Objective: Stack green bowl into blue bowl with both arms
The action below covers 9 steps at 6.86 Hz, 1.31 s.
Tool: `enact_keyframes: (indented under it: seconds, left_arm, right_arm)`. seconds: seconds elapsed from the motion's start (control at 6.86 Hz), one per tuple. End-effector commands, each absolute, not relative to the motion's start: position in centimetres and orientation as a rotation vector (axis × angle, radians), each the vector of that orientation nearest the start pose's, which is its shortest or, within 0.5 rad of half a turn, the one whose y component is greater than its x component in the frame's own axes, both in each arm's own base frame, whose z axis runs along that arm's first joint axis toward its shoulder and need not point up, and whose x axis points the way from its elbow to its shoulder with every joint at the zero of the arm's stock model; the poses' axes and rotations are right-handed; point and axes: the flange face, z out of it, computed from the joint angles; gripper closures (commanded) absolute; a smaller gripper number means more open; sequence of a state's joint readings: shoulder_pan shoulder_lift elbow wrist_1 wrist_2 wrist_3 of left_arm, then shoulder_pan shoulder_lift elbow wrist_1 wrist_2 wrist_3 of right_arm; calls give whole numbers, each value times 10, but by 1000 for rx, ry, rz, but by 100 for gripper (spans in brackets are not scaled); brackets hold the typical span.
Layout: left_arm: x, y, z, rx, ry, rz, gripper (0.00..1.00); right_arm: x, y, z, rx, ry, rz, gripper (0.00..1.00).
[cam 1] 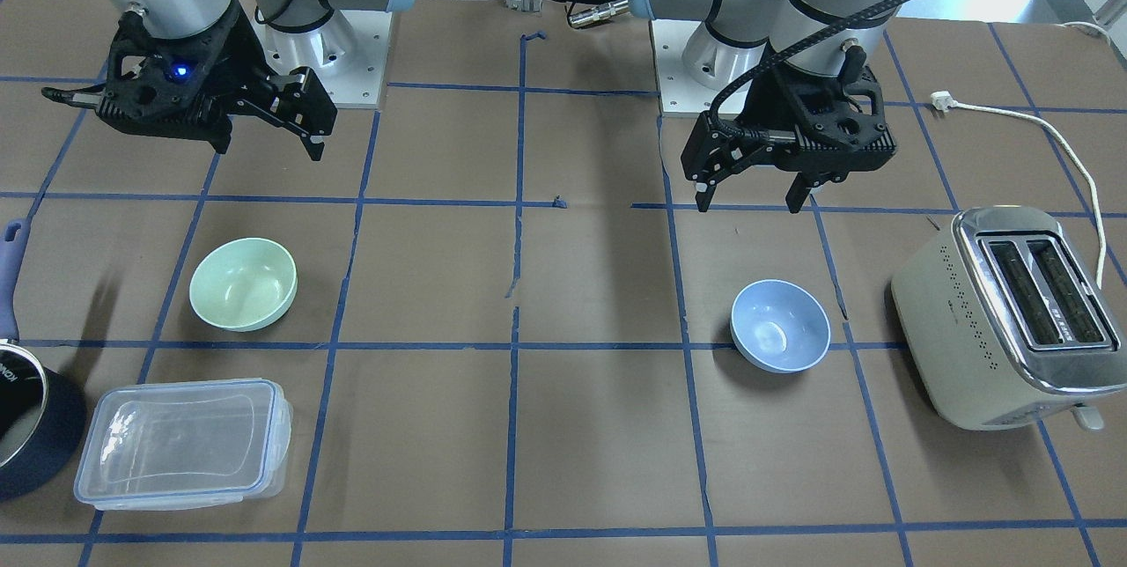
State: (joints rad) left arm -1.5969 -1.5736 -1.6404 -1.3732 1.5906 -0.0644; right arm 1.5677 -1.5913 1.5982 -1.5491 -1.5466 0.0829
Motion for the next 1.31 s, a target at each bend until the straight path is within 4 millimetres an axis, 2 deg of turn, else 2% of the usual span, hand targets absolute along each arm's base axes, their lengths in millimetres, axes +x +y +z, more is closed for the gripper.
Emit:
enact_keyframes:
  seconds: [0.0,1.02,1.17]
  left_arm:
    - [-144,-497,474,-57,3120,-200,0]
    - [-146,-499,471,-50,3121,-191,0]
    - [-146,-500,470,-52,3121,-188,0]
  right_arm:
    - [134,-481,483,134,3116,44,0]
    - [134,-482,483,120,3118,32,0]
    - [133,-486,483,119,3116,-13,0]
